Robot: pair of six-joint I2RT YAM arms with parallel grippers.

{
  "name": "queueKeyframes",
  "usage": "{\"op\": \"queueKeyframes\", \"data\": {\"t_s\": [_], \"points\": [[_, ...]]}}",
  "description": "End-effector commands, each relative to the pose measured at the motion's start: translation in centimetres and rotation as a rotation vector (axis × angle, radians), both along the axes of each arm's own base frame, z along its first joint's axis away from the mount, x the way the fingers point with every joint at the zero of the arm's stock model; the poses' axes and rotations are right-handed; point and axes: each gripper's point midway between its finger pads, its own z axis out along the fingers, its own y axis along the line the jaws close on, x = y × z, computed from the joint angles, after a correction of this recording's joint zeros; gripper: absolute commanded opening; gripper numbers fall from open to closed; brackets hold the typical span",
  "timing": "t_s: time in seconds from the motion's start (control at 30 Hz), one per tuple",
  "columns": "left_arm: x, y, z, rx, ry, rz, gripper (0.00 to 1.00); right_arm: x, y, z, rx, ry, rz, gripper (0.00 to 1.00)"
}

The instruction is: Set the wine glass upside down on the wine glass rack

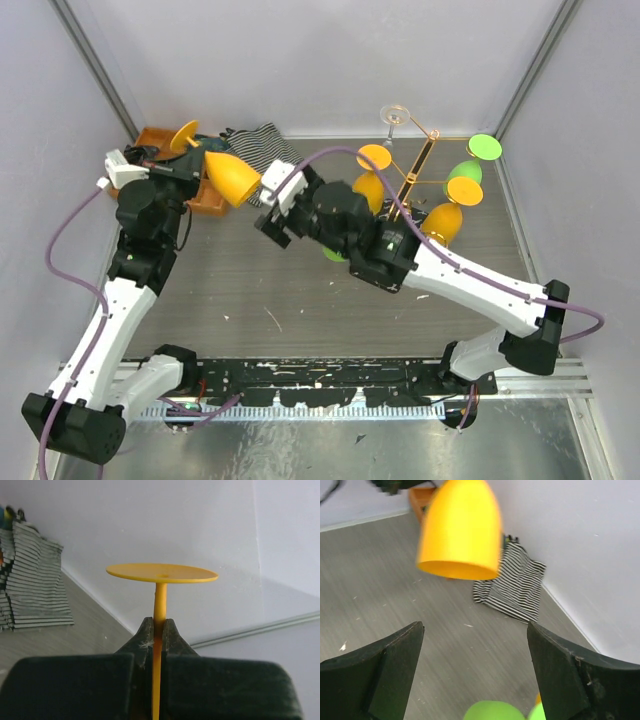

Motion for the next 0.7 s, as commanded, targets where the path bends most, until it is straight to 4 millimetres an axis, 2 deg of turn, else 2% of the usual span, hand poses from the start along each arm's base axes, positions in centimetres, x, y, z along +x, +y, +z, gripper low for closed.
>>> {"op": "queueKeyframes", "data": {"t_s": [0.0,0.17,0.3,0.43,0.5,0.67], "points": [[-0.3,0.1,4.0,0.352,-0.173,0.001,0.0,3.4,-2.5,4.3,0.099,0.061,-0.056,0.91],[-0.9,-2.0,5.4,0.672,-0.314,-0.102,0.0,8.7,-6.0,5.9,0.116,0.108,-0.124,0.93],[-2.9,-4.6,6.3,0.876,-0.46,-0.194,0.0,12.5,-10.0,6.8,0.134,0.121,-0.193,0.93],[-6.4,-8.7,7.2,1.033,-0.616,-0.255,0.0,16.1,-15.2,7.1,0.166,0.132,-0.317,0.94],[-8.2,-10.8,7.3,1.078,-0.688,-0.289,0.0,17.8,-18.8,7.3,0.198,0.139,-0.404,0.94],[-12.1,-16.1,7.2,1.097,-0.813,-0.423,0.0,20.0,-26.2,8.0,0.262,0.128,-0.571,0.94]]}}
